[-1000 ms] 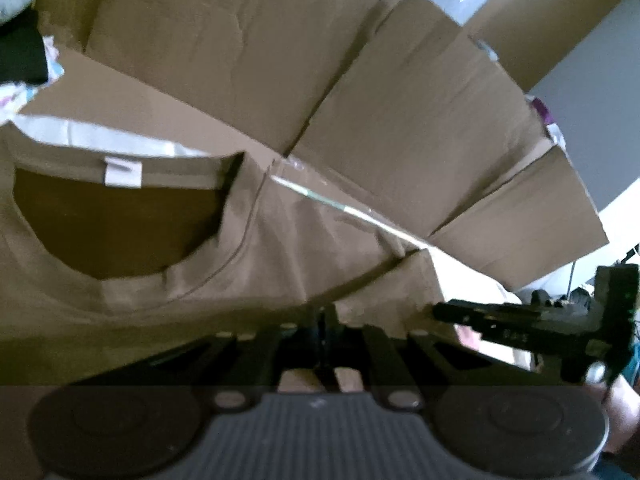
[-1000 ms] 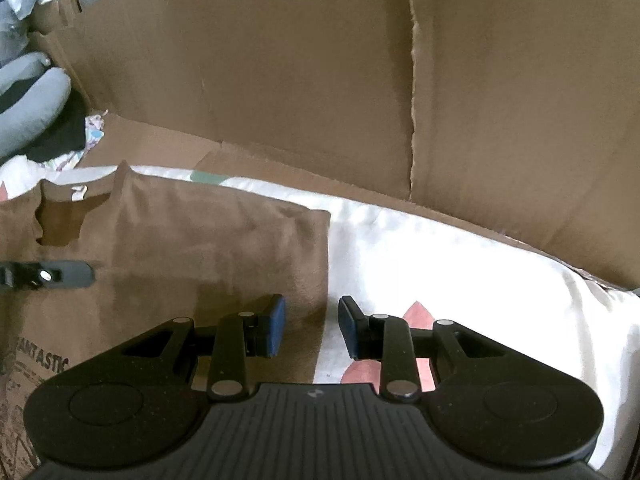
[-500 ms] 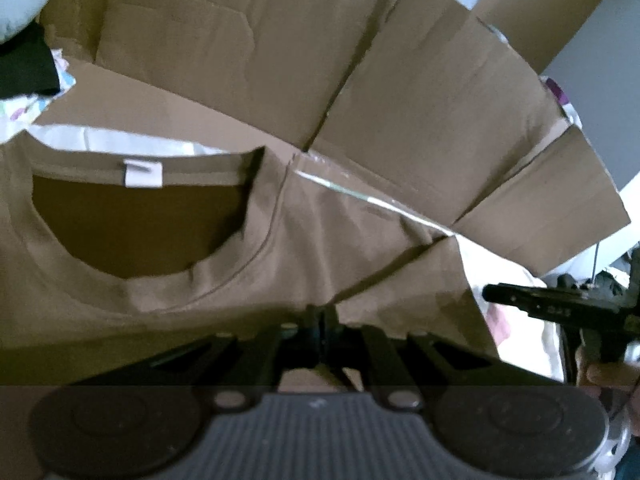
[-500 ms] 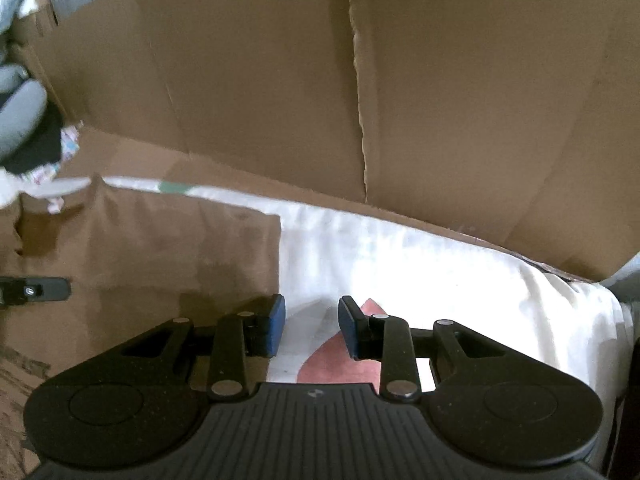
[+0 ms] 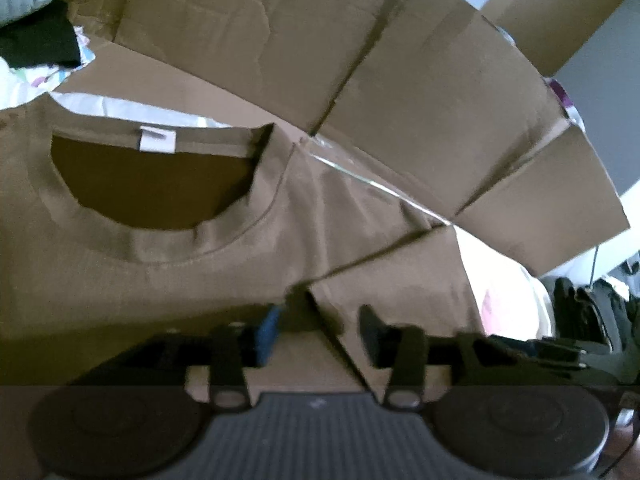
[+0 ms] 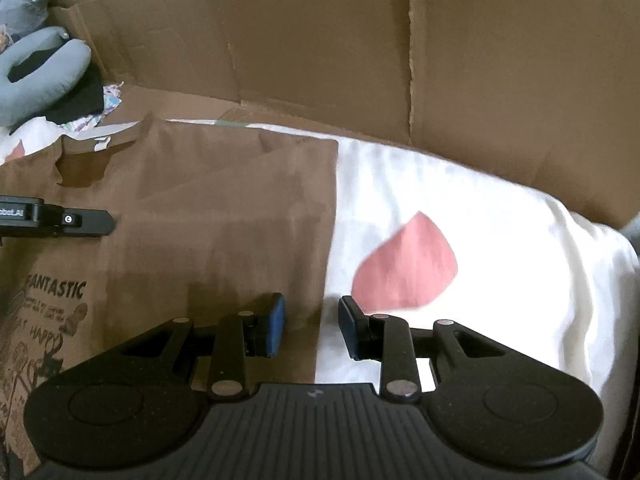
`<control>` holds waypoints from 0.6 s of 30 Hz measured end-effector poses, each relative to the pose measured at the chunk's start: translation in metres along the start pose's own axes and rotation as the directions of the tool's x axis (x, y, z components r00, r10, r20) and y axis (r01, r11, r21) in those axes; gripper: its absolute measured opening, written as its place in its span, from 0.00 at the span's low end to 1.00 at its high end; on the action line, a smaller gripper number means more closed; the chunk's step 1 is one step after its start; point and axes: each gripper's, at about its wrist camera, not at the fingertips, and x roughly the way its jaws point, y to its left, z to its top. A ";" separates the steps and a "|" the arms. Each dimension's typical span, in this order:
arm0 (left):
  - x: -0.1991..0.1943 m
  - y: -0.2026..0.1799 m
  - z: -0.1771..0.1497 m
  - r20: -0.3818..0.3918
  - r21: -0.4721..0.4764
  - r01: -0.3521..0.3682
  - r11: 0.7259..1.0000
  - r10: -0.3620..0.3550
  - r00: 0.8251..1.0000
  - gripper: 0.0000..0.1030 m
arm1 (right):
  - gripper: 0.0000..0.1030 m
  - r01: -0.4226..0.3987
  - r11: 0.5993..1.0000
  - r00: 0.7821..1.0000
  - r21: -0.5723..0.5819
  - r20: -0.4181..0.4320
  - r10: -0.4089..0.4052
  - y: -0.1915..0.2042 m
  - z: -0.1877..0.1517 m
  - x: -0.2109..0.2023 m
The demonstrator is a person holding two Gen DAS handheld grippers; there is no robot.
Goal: Fold clothes
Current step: 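Raise both open grippers above the T-shirt to view it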
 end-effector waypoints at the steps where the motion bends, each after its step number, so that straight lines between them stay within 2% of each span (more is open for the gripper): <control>1: -0.003 -0.002 -0.001 -0.005 0.004 -0.006 1.000 0.006 1.000 0.67 | 0.35 0.000 1.000 1.000 -0.003 -0.004 0.000 0.001 -0.003 -0.003; 6: -0.021 -0.017 -0.008 -0.052 0.046 -0.058 0.997 0.060 0.997 0.82 | 0.36 0.017 0.999 0.999 -0.044 -0.031 -0.018 0.005 -0.029 -0.016; 10: -0.044 -0.026 -0.018 -0.095 0.089 -0.123 0.988 0.131 0.987 0.86 | 0.36 0.028 1.000 0.999 -0.005 -0.041 -0.028 0.005 -0.045 -0.030; 14: -0.078 -0.033 -0.019 -0.100 0.119 -0.146 0.982 0.158 0.982 0.87 | 0.36 0.029 0.998 0.999 0.048 -0.039 -0.027 0.001 -0.055 -0.047; 16: -0.101 -0.033 -0.016 -0.082 0.105 -0.169 0.980 0.177 0.981 0.88 | 0.40 0.023 0.997 0.999 0.068 -0.036 -0.021 -0.002 -0.055 -0.061; 18: -0.124 -0.034 -0.011 -0.060 0.100 -0.202 0.974 0.209 0.976 0.90 | 0.51 0.019 0.996 0.999 0.089 -0.030 -0.017 -0.006 -0.051 -0.077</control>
